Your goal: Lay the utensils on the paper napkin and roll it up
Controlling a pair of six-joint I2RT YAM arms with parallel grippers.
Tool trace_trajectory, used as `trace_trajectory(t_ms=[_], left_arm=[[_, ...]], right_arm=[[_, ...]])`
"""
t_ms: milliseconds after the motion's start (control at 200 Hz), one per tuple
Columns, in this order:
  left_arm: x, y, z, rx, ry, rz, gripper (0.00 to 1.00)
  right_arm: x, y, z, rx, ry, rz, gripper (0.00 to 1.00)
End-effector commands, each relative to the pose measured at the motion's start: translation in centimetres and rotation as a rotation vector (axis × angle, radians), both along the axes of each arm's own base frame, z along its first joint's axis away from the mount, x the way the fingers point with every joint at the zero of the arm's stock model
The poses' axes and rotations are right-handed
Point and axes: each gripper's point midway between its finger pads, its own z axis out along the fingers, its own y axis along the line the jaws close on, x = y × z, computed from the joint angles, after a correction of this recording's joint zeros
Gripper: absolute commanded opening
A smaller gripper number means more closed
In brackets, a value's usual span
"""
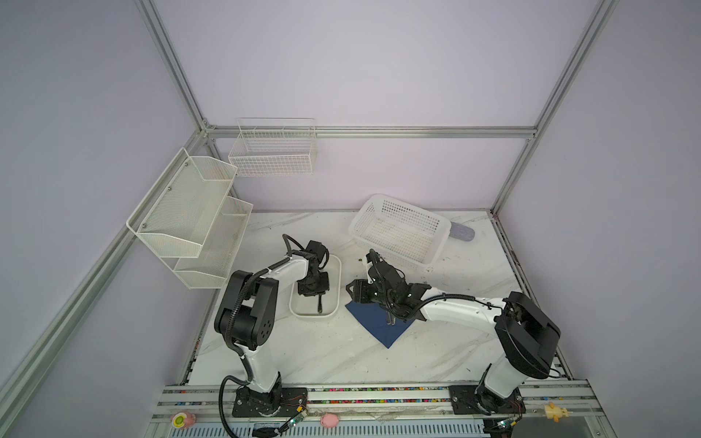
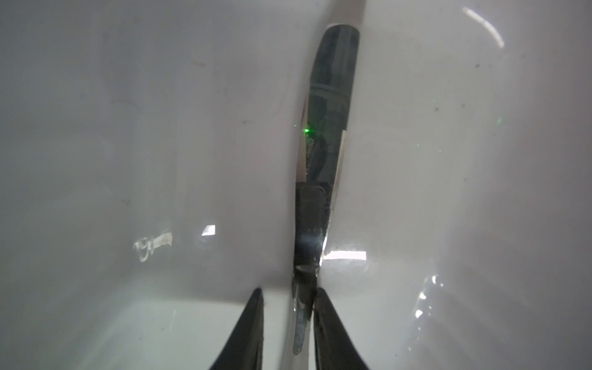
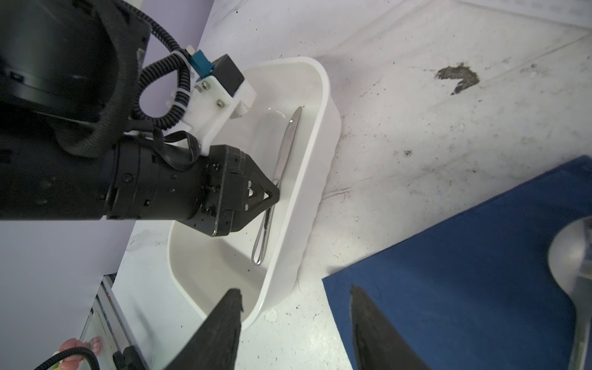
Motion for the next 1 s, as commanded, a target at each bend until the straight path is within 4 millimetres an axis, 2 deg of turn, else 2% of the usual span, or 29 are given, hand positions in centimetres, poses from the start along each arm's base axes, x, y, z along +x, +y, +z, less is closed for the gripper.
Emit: trace_trajectory(t_ms=[0, 395, 505, 615, 720, 925, 995], left_arm=[[-0.4, -0.5, -1.5, -0.004, 0.076, -0.049, 0.25], [-3.3, -1.1, -5.2, -0.027, 0.305, -0.103, 0.20], [-3.9, -0.8, -5.6, -0.012, 0.330, -0.101, 0.18], [-3.9, -0.8, -5.6, -0.008, 0.327, -0.104, 0.11], [-2.5, -0.9, -4.5, 0.009, 0.254, -0.104, 0.05], [1.0, -1.1, 0.8, 0.003, -0.006, -0.042, 0.04], [1.7, -1.0, 2.0, -0.003, -0.084, -0.027, 0.05]], right_arm=[[-0.5, -0.4, -0.1, -0.006, 0.011, -0.005, 0.56], [-0.4, 0.0, -0.4, -0.010, 0.018, 0.006, 0.57], [-0.4, -0.1, -0.3, -0.010, 0.015, 0.004, 0.57], [-0.4, -0.1, -0.4, -0.014, 0.014, 0.004, 0.57], [-0.3, 0.0, -0.3, -0.012, 0.013, 0.003, 0.57], [-0.1, -0.2, 0.1, -0.010, 0.000, -0.010, 0.57], [-0.1, -0.3, 0.2, -0.011, -0.001, -0.013, 0.57]])
